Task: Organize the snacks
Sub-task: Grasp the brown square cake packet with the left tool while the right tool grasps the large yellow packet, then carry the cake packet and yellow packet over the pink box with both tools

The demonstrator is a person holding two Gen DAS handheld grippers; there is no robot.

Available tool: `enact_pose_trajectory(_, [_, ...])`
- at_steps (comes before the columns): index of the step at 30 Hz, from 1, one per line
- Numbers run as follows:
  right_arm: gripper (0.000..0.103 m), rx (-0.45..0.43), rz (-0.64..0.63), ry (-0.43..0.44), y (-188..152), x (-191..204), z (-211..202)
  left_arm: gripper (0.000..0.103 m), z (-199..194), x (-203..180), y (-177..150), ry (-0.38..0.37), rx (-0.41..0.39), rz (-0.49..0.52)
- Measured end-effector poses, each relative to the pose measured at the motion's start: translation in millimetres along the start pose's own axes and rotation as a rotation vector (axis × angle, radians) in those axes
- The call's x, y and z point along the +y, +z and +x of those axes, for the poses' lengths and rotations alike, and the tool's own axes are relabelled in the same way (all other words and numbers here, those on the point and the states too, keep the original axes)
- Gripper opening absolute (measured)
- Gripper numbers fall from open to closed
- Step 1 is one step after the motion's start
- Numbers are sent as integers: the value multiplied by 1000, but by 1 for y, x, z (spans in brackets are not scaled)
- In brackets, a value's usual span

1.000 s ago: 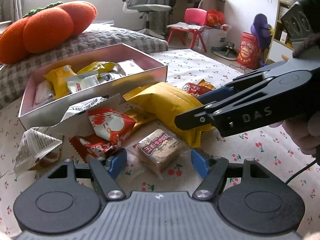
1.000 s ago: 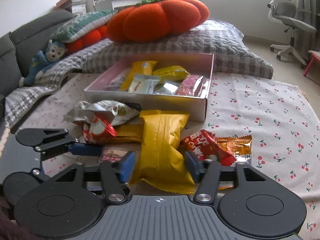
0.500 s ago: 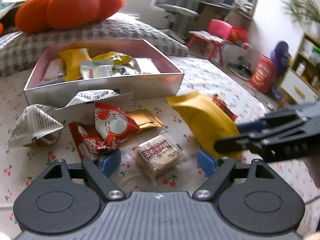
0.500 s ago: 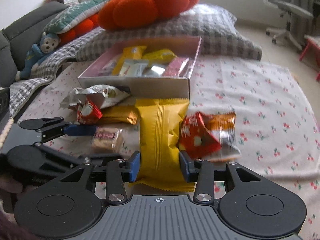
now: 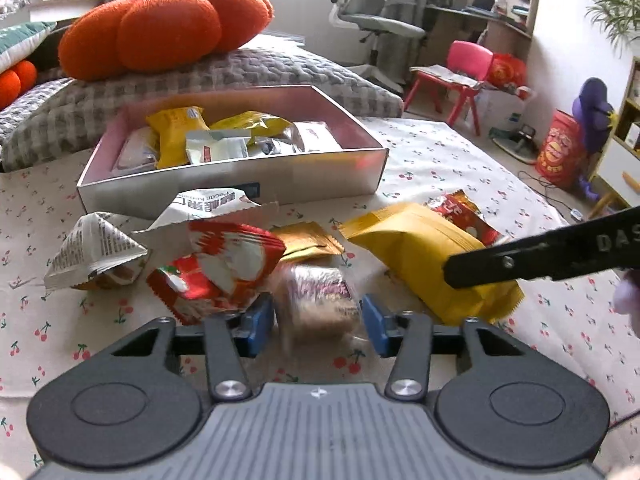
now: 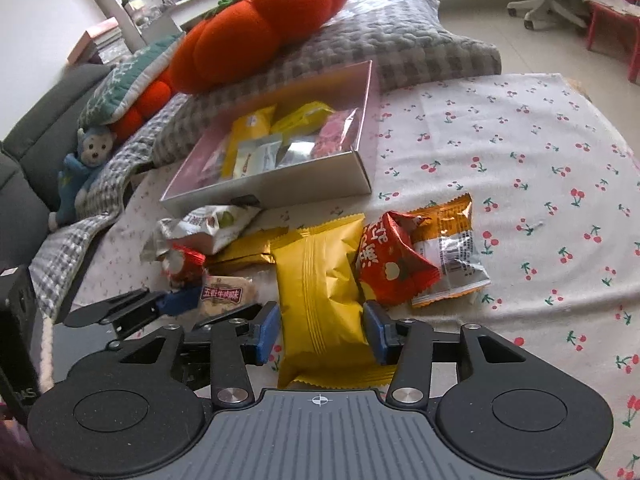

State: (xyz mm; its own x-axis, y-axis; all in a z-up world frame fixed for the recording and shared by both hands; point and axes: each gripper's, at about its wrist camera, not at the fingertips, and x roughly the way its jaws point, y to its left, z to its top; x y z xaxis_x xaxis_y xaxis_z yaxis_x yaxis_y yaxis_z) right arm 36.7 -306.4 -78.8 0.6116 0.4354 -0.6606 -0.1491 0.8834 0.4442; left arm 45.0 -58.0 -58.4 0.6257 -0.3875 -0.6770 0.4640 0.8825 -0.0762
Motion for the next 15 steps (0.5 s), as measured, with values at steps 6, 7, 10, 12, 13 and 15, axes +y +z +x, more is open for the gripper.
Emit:
enact_pose_trajectory(6, [51, -27, -1, 0, 0, -1, 7, 40, -9, 7, -4, -15, 26, 12])
enact_pose_trajectory(7, [51, -29, -3, -4, 0, 0, 8, 41, -10, 7, -5, -16, 25, 21])
enact_pose_trajectory(10, [51, -39, -41, -34, -2, 7, 11, 52, -13, 5, -7, -22, 0, 48])
enact_pose_trajectory(12, [51, -41, -86, -59, -5, 13, 13, 59, -13, 3, -8, -26, -13, 71])
enact_pose_trajectory(13, [50, -42, -111, -72, -6, 16, 14, 60, -11, 2, -8, -21, -18, 89])
enact_pose_trajectory(15, [45, -42, -148, -95, -10, 19, 15, 66, -10, -2, -9, -3, -28, 128])
